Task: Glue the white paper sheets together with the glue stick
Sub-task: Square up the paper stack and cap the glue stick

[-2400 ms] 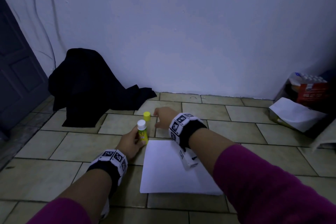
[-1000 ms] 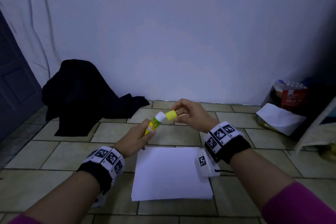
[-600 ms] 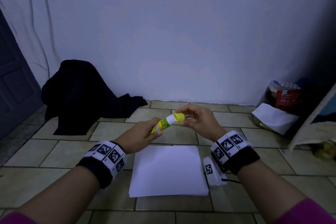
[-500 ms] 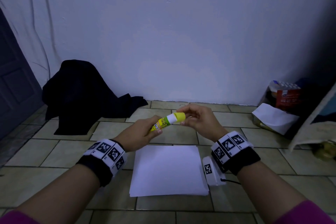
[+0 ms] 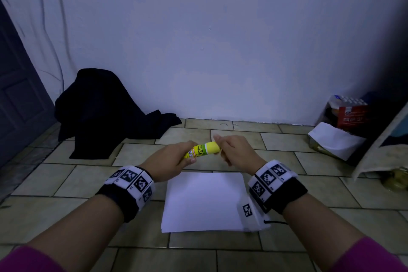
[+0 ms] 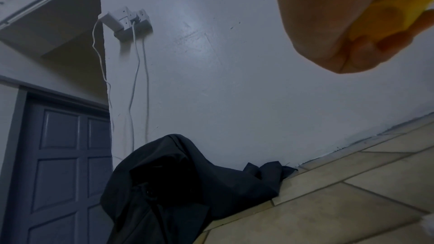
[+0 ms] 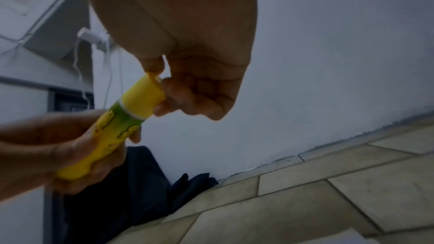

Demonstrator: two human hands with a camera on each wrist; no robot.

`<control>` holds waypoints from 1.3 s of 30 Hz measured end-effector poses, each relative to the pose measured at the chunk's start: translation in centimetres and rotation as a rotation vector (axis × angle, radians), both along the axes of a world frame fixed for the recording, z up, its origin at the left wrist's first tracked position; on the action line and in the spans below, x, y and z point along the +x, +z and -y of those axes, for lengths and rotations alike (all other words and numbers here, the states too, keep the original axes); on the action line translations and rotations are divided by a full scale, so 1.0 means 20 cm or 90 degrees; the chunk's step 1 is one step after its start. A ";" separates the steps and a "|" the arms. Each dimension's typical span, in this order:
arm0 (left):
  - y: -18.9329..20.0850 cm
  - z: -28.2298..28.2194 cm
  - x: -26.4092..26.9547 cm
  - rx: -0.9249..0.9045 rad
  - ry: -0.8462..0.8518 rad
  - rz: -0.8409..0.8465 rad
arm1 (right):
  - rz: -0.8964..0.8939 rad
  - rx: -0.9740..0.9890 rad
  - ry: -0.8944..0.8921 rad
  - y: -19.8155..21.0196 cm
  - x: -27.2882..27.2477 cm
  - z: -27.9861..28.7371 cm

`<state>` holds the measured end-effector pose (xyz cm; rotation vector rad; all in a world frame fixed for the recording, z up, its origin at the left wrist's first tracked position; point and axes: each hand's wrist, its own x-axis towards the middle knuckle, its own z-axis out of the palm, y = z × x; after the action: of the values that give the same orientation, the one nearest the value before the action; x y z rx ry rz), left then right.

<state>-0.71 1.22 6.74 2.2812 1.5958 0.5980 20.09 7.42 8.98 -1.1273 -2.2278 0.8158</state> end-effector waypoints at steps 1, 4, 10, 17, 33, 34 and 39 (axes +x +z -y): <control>0.00 0.00 -0.01 -0.007 0.000 0.002 | -0.024 -0.013 0.033 0.01 0.01 -0.01; 0.01 -0.01 -0.01 -0.012 -0.003 -0.009 | -0.063 0.059 0.087 0.02 0.05 -0.03; 0.01 0.00 0.02 0.006 0.007 -0.044 | -0.062 0.046 0.023 0.00 -0.01 -0.01; 0.00 0.00 -0.03 -0.026 -0.003 -0.055 | -0.028 -0.046 0.087 -0.02 0.02 -0.03; 0.04 -0.02 0.05 0.073 0.023 -0.174 | 0.099 -0.022 -0.049 -0.06 -0.04 0.01; 0.04 -0.02 0.06 0.093 0.023 -0.178 | 0.097 -0.050 -0.059 -0.05 -0.05 0.02; 0.06 -0.02 0.08 0.182 0.012 -0.181 | -0.109 -0.348 -0.104 0.03 -0.07 0.02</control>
<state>0.84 1.69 7.99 2.6651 1.7562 0.5576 18.72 7.07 9.49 -1.3955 -1.7895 1.4407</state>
